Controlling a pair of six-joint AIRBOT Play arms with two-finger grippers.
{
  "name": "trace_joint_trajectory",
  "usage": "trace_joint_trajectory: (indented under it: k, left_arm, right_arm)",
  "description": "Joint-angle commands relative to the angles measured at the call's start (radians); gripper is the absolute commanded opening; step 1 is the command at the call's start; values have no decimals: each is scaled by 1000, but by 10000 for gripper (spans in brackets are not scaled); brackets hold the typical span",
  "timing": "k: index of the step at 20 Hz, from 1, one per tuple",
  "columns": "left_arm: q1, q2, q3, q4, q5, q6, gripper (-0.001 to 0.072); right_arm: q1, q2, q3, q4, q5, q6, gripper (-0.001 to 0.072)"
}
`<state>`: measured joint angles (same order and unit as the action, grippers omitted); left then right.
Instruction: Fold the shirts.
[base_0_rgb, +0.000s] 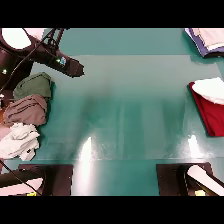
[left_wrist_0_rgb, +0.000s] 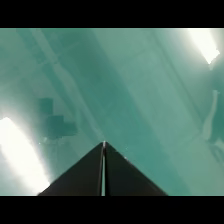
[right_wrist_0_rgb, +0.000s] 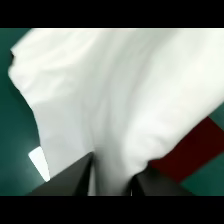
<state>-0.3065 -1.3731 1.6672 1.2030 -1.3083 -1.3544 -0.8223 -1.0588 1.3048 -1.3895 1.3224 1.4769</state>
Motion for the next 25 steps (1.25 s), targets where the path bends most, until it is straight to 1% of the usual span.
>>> trace_joint_trajectory:
  k: [1, 2, 4, 5, 6, 9, 10, 11, 12, 13, 14, 15, 17, 20, 25]
  left_arm:
    - [0, 0, 0, -1, -1, 27, 25]
    - [0, 0, 0, -1, -2, 27, 25]
    - [0, 0, 0, -1, -11, 27, 26]
    - [0, 0, 0, -1, -12, 27, 25]
    - [0, 0, 0, -1, -11, 27, 26]
    - [0, 0, 0, -1, -13, 25, 26]
    - [0, 0, 0, -3, -28, 18, 26]
    - [0, 0, 0, -5, -52, 18, 25]
    - [0, 0, 0, -8, -64, 18, 26]
    - [0, 0, 0, -8, -60, 19, 26]
    - [0, 0, 0, -7, -59, 19, 26]
    - [0, 0, 0, -7, -59, 19, 26]
    - [0, 0, 0, -7, -59, 19, 26]
    - [0, 0, 0, -7, -59, 19, 26]
    - [0, 0, 0, -7, -59, 19, 26]
  right_arm:
    - [0, 64, -106, -274, 60, 52, 485]
    - [0, 82, -127, -308, 58, 55, 522]
    - [0, 111, -159, -303, 53, 60, 522]
    - [6, 119, -162, -257, 53, 62, 521]
    - [18, 125, -161, -183, 53, 64, 520]
    - [116, 140, -161, 112, 51, 63, 512]
    - [169, 139, -161, 175, 51, 63, 466]
    - [236, 137, -161, 218, 50, 63, 394]
    - [306, 136, -161, 224, 49, 63, 338]
    - [385, 136, -161, 212, 46, 62, 253]
    - [457, 136, -161, 209, 42, 55, 149]
    - [518, 136, -161, 210, 35, 43, 27]
    - [628, 136, -161, 210, 14, 39, 19]
    - [737, 136, -161, 210, 5, 39, 19]
    - [796, 136, -161, 211, 17, 40, 19]
